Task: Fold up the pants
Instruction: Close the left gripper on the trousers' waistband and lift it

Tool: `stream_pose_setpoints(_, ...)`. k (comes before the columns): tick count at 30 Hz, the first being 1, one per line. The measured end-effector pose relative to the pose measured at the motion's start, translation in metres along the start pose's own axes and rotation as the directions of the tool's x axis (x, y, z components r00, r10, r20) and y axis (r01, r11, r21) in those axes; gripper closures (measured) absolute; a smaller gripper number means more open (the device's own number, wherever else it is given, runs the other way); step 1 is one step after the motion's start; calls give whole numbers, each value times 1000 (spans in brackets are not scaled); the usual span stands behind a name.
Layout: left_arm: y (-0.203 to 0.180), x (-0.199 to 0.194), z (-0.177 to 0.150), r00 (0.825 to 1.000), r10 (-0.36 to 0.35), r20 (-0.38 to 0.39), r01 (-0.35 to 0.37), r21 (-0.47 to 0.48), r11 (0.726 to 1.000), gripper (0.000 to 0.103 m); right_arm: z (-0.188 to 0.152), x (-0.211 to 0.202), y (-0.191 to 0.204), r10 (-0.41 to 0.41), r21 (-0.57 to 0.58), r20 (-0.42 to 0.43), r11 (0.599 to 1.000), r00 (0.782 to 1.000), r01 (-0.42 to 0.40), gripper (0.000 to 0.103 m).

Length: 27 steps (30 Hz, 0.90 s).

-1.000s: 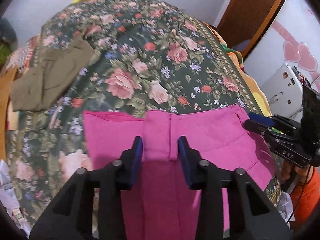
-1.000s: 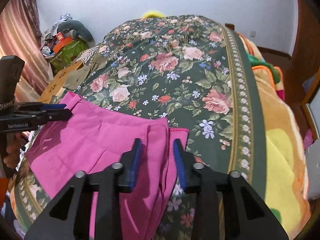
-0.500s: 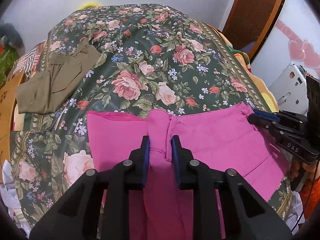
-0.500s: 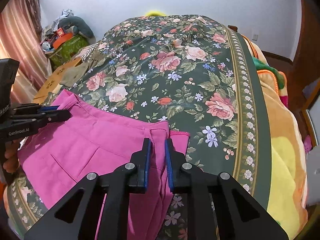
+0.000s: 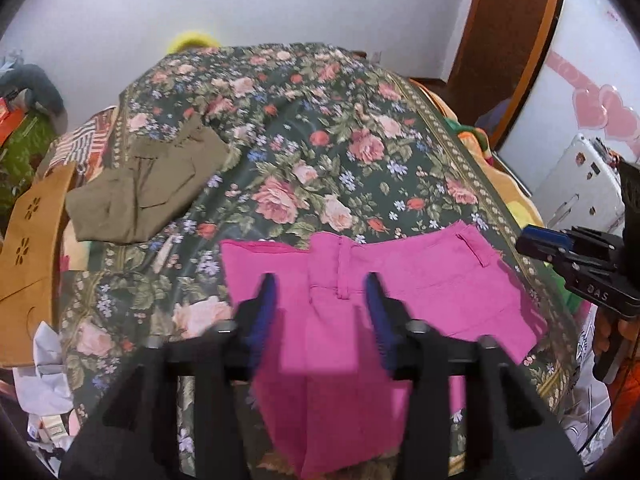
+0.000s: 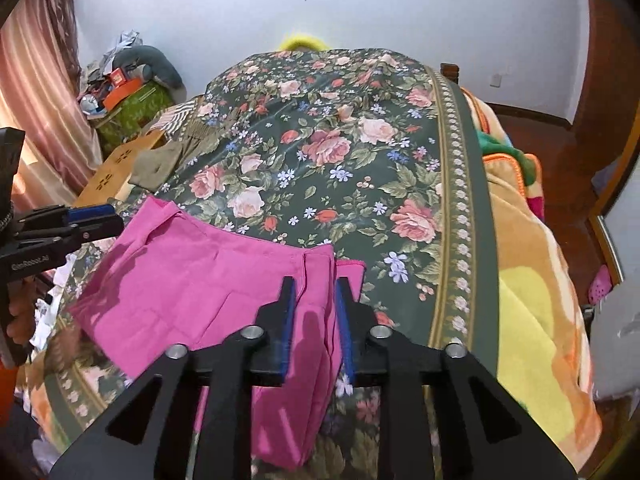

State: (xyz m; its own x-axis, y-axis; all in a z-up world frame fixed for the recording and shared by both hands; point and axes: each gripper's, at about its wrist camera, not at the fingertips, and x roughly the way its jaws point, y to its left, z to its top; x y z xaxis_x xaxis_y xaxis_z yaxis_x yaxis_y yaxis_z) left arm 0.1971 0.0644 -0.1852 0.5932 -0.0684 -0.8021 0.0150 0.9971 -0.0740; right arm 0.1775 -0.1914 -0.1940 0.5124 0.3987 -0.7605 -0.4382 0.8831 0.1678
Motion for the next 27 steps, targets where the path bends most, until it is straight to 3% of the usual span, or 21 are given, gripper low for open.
stream_pose_setpoints(4, 10, -4, -9, 1000, -5, -24, 4, -32, 999, 44, -7, -8, 3, -16, 5, -3, 1000, 1000, 16, 65)
stream_pose_setpoints(6, 13, 0, -15, 998, -12, -56, 9, -49, 999, 36, -12, -8, 3, -18, 18, -14, 1000, 1000, 19, 61)
stream_pose_setpoints(14, 15, 29, -41, 988, -37, -152, 21, -105, 994, 34, -36, 11, 1, 10, 70, -95, 998, 995, -4, 60)
stream_pose_setpoints(21, 16, 40, -39, 986, -55, -159, 38, -110, 993, 33, -44, 27, -8, 85, 132, -98, 989, 992, -72, 60)
stream_pose_setpoints(22, 15, 41, -38, 987, -51, -151, 36, -102, 994, 33, -43, 29, -9, 95, 137, -97, 987, 991, -81, 60)
stream_pose_setpoints(25, 11, 43, -36, 989, -61, -136, 51, -74, 996, 48, -42, 34, -9, 114, 153, -89, 983, 989, -99, 62)
stream_pose_setpoints(27, 9, 44, -34, 988, -83, -133, 75, -67, 995, 62, -41, 36, -8, 118, 150, -82, 983, 990, -105, 68)
